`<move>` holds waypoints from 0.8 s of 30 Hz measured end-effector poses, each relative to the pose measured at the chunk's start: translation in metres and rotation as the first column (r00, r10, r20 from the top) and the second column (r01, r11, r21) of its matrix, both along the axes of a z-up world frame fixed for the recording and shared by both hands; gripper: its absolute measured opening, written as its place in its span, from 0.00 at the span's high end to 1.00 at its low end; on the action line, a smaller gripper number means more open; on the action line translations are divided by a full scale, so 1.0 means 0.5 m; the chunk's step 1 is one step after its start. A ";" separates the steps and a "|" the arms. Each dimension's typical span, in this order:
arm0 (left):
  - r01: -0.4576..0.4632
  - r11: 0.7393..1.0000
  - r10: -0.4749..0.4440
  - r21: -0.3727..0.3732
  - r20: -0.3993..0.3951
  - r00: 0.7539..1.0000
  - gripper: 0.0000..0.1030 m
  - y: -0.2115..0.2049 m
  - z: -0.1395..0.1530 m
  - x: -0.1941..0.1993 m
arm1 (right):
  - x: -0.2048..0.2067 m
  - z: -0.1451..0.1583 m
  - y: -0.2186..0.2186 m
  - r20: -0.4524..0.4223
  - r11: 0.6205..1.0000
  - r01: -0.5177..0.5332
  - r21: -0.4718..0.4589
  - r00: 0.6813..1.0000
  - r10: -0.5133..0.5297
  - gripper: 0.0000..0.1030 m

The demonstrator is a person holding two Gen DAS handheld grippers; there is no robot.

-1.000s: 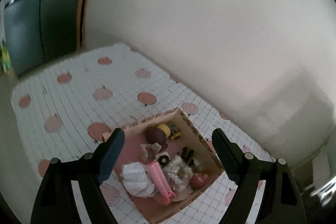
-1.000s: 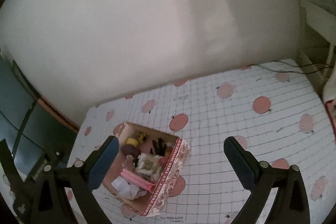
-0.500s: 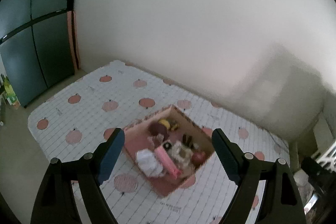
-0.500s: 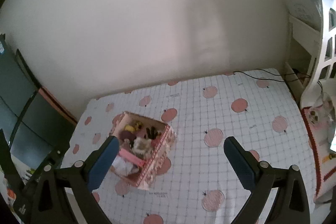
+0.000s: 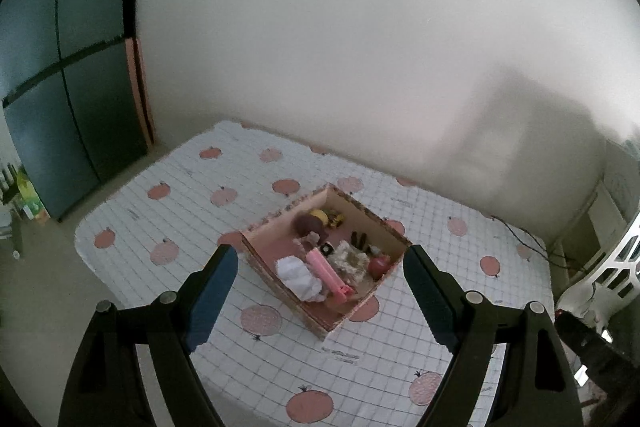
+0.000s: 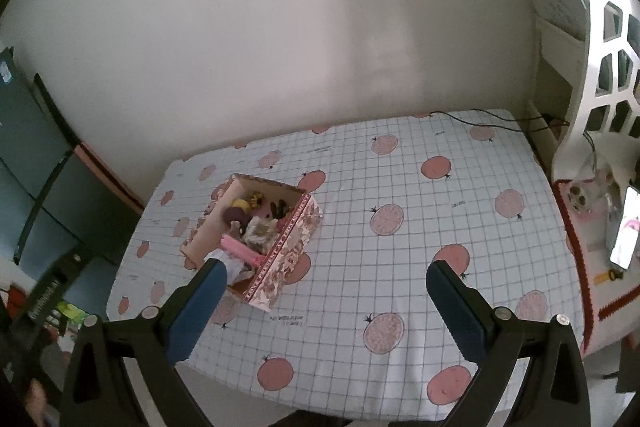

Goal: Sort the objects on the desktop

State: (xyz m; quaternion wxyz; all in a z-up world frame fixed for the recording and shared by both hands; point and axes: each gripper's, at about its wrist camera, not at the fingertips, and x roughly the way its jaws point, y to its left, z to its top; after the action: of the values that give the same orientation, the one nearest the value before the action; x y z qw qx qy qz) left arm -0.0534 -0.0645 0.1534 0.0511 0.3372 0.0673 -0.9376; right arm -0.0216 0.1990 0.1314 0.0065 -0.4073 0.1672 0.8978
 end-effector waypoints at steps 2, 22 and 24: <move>-0.010 1.000 0.009 -0.018 -0.026 1.000 0.17 -0.007 0.024 0.015 | 0.012 0.007 0.001 -0.010 1.000 0.004 -0.004 1.000 -0.004 0.02; 0.138 0.990 -0.131 -0.040 0.143 0.981 0.17 0.098 -0.173 0.047 | 0.056 -0.156 -0.021 0.012 0.996 -0.050 0.075 0.999 0.049 0.02; 0.147 0.988 -0.138 -0.039 0.176 0.975 0.17 0.108 -0.203 0.048 | 0.056 -0.178 -0.017 0.019 0.996 -0.047 0.075 0.999 0.046 0.02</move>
State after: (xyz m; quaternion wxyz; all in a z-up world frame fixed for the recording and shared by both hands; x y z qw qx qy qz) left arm -0.0296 -0.0103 0.0519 -0.0021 0.4198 0.0137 -0.9075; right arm 0.0062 0.1905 0.0421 0.0024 -0.4182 0.1238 0.8999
